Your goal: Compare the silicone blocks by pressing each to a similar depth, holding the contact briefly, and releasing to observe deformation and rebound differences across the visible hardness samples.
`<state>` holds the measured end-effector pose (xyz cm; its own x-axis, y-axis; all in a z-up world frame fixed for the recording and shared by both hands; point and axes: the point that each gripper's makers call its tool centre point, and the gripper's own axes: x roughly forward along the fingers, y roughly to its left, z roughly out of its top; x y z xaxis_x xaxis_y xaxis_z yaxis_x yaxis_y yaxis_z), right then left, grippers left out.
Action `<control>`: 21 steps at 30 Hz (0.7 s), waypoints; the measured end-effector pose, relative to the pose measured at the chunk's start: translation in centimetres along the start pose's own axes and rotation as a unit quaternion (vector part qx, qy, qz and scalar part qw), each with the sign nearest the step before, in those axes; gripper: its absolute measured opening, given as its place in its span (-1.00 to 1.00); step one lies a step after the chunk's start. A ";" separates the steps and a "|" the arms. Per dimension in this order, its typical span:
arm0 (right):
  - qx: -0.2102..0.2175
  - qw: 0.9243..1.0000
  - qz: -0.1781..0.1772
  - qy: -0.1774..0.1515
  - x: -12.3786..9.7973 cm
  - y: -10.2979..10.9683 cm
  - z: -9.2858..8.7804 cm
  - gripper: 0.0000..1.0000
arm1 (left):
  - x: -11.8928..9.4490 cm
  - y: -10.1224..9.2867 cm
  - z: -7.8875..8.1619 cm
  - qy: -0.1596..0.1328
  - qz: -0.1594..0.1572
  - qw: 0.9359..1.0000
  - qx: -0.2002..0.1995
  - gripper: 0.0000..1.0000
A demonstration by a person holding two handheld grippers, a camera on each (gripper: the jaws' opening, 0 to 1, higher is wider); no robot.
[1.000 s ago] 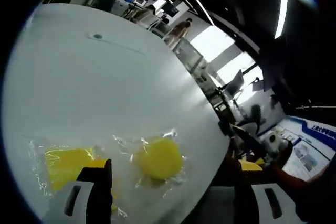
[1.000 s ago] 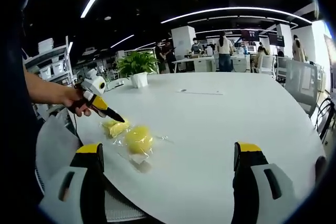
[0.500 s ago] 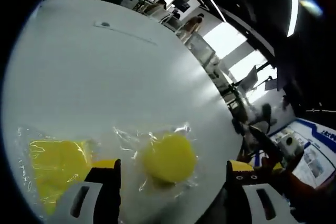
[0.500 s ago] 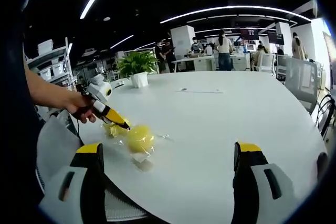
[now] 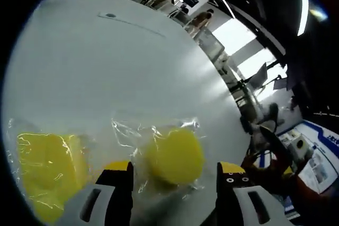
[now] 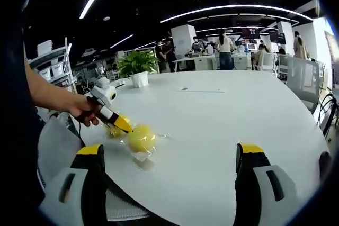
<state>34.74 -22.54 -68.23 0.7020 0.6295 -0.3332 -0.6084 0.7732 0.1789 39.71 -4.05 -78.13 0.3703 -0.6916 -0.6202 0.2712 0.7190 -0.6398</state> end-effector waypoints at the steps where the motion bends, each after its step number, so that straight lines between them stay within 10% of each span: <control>1: -0.001 1.000 0.000 0.001 0.0 0.0 0.0 0.93 | 0.1 0.0 -0.1 -0.001 0.000 1.000 0.000 0.16; 11: -0.004 1.000 -0.001 0.003 -0.1 -0.2 0.1 0.93 | 0.2 1.6 -0.2 0.003 0.047 0.998 0.042 -0.17; 21: -0.006 1.000 0.002 0.005 0.0 0.1 0.0 0.93 | 0.8 1.0 -0.5 0.007 0.020 1.000 0.013 -0.47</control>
<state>34.71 -22.49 -68.25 0.6956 0.6322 -0.3412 -0.6160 0.7693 0.1695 39.86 -3.89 -79.51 0.3683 -0.6629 -0.6518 0.2787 0.7476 -0.6028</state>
